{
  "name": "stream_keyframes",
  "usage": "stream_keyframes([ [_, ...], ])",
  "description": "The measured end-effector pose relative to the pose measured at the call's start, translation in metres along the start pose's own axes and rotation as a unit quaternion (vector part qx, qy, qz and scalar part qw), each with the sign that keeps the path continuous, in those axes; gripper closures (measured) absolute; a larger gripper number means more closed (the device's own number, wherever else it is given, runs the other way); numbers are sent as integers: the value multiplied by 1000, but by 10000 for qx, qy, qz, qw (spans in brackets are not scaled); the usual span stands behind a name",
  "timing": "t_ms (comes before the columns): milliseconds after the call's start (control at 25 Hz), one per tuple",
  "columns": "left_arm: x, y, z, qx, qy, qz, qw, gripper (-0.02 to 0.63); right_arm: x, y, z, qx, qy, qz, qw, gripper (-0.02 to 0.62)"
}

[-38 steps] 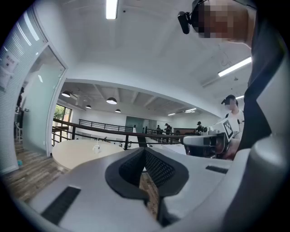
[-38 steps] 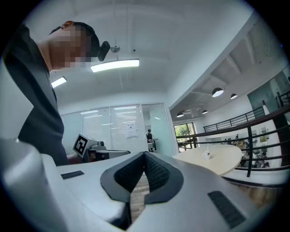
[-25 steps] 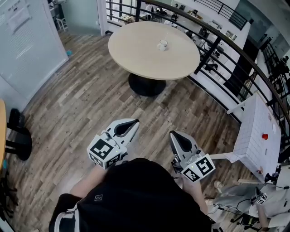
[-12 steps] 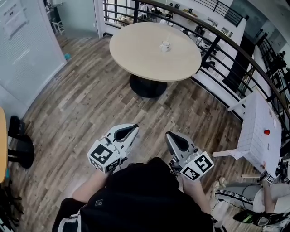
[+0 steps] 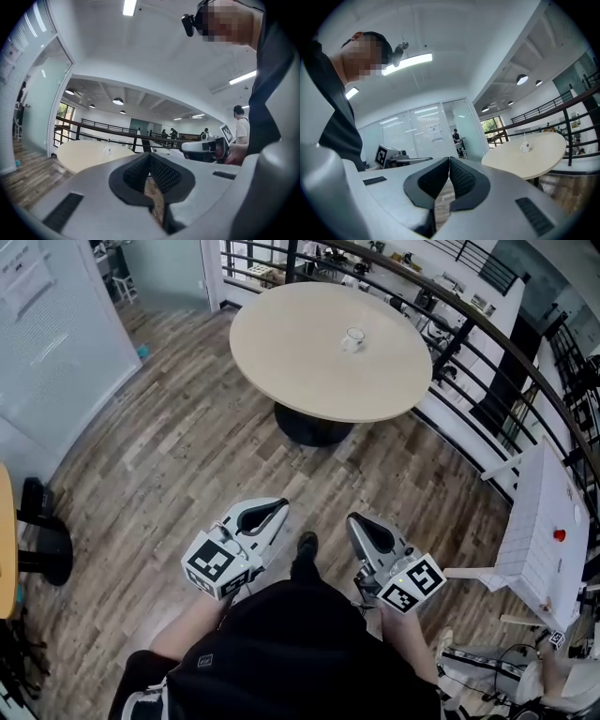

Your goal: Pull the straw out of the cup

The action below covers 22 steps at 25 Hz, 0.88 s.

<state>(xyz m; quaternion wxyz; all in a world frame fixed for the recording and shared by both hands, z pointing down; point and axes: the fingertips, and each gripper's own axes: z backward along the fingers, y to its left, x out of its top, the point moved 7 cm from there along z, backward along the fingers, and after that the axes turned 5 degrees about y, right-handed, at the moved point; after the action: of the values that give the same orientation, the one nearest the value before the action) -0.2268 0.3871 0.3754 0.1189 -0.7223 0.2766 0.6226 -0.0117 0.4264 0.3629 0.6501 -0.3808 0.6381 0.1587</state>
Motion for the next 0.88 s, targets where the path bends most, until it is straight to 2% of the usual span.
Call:
stream_keyframes([
  [200, 19, 42, -51, 273, -37, 78, 9996, 598, 16, -70, -27, 118, 198, -117, 9997, 574],
  [440, 46, 77, -120, 394, 5, 115, 9992, 598, 38, -146, -54, 361, 249, -205, 9988, 574],
  [880, 76, 121, -199, 436, 49, 117, 9990, 598, 58, -221, -74, 523, 13, -428, 9977, 572],
])
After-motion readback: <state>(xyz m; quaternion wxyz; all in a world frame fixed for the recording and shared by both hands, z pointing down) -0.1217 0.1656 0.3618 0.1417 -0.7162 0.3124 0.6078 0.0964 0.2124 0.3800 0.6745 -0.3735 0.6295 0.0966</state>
